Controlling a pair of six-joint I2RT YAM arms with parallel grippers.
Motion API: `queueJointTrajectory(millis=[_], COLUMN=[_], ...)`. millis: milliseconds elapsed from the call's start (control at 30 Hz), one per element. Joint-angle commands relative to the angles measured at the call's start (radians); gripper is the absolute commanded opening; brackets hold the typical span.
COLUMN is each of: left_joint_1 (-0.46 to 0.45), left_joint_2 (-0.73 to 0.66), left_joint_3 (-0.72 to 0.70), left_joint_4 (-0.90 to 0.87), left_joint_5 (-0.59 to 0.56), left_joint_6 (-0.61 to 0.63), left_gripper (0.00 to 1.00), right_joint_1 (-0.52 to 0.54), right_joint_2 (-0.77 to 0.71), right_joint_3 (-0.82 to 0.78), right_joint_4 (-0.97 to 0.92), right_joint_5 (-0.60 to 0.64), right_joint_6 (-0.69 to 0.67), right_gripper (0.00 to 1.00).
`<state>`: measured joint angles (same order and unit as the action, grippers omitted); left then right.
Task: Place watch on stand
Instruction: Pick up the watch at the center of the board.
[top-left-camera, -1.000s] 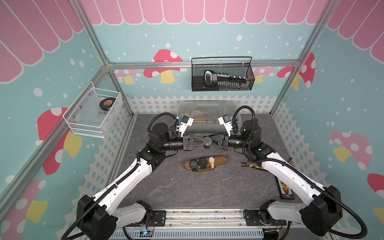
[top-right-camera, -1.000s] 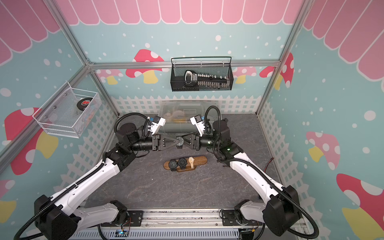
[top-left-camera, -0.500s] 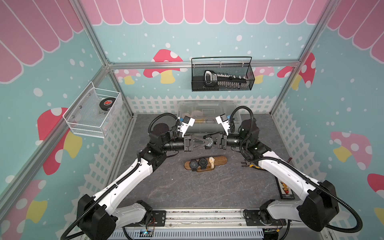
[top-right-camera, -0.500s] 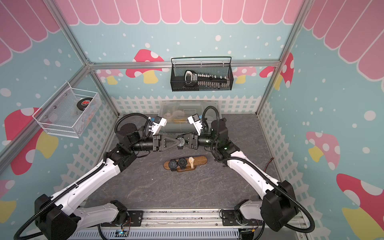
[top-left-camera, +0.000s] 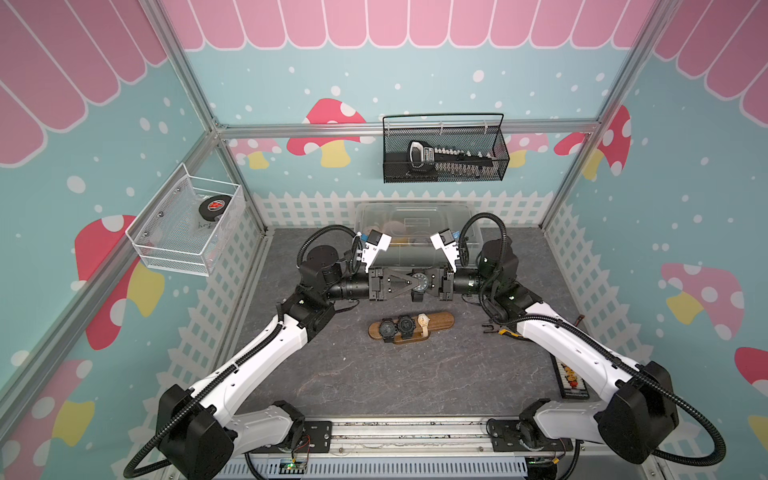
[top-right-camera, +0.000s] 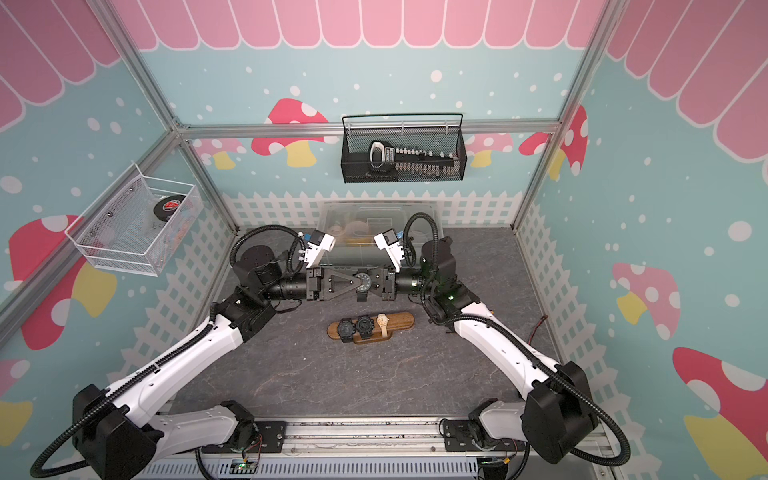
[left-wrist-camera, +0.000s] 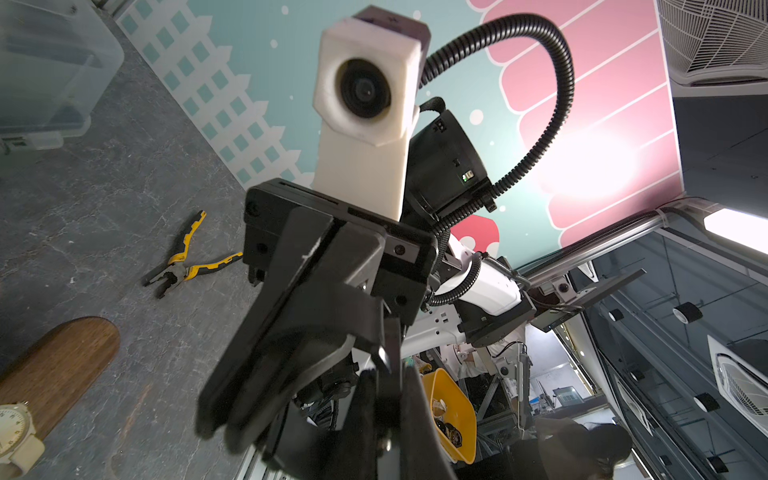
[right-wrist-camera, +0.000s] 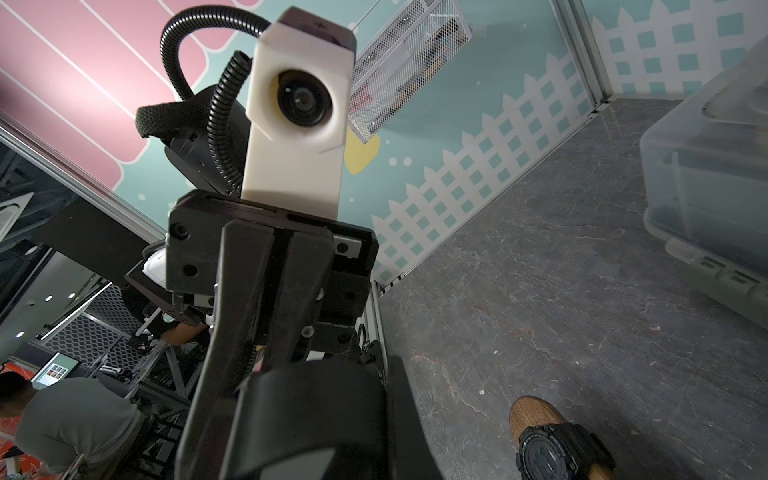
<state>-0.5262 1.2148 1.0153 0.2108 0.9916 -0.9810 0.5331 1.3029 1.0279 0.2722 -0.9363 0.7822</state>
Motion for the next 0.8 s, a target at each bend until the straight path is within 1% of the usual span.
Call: queueJointTrajectory(millis=[0, 33, 67, 133, 167, 233, 333, 433, 533, 667, 767], left_joint_1=[-0.005, -0.006, -0.005, -0.002, -0.003, -0.004, -0.006, -0.013, -0.034, -0.111, -0.202], left_joint_2=[0.001, -0.001, -0.007, -0.021, -0.034, -0.079, -0.157, -0.220, -0.239, -0.219, -0.181], left_joint_3=[0.039, 0.045, 0.053, 0.075, 0.090, 0.142, 0.163, 0.163, 0.172, 0.185, 0.215], left_joint_4=[0.008, -0.012, -0.041, -0.118, -0.184, -0.394, -0.542, -0.617, -0.675, -0.725, -0.769], left_joint_5=[0.015, 0.009, 0.002, -0.024, -0.054, -0.190, -0.386, -0.539, -0.623, -0.720, -0.840], left_joint_6=[-0.008, 0.004, 0.021, 0.070, 0.111, 0.245, 0.354, 0.376, 0.392, 0.424, 0.456], left_gripper=[0.28, 0.35, 0.39, 0.41, 0.41, 0.41, 0.42, 0.43, 0.43, 0.43, 0.42], right_joint_1=[0.009, 0.009, 0.009, 0.009, 0.009, 0.010, 0.010, 0.009, 0.009, 0.009, 0.011], right_joint_2=[-0.038, -0.047, -0.058, -0.076, -0.086, -0.113, -0.156, -0.194, -0.220, -0.240, -0.242], right_joint_3=[-0.021, -0.026, -0.030, -0.032, -0.032, -0.033, -0.044, -0.045, -0.036, -0.021, 0.001], right_joint_4=[-0.001, -0.001, -0.008, -0.032, -0.044, -0.082, -0.115, -0.160, -0.218, -0.279, -0.336], right_joint_5=[0.038, 0.053, 0.072, 0.111, 0.132, 0.189, 0.265, 0.340, 0.437, 0.558, 0.629], right_joint_6=[-0.023, -0.020, -0.020, -0.020, -0.017, -0.018, -0.020, -0.029, -0.027, -0.015, -0.005], right_gripper=[0.00, 0.00, 0.00, 0.00, 0.00, 0.00, 0.00, 0.00, 0.00, 0.00, 0.00])
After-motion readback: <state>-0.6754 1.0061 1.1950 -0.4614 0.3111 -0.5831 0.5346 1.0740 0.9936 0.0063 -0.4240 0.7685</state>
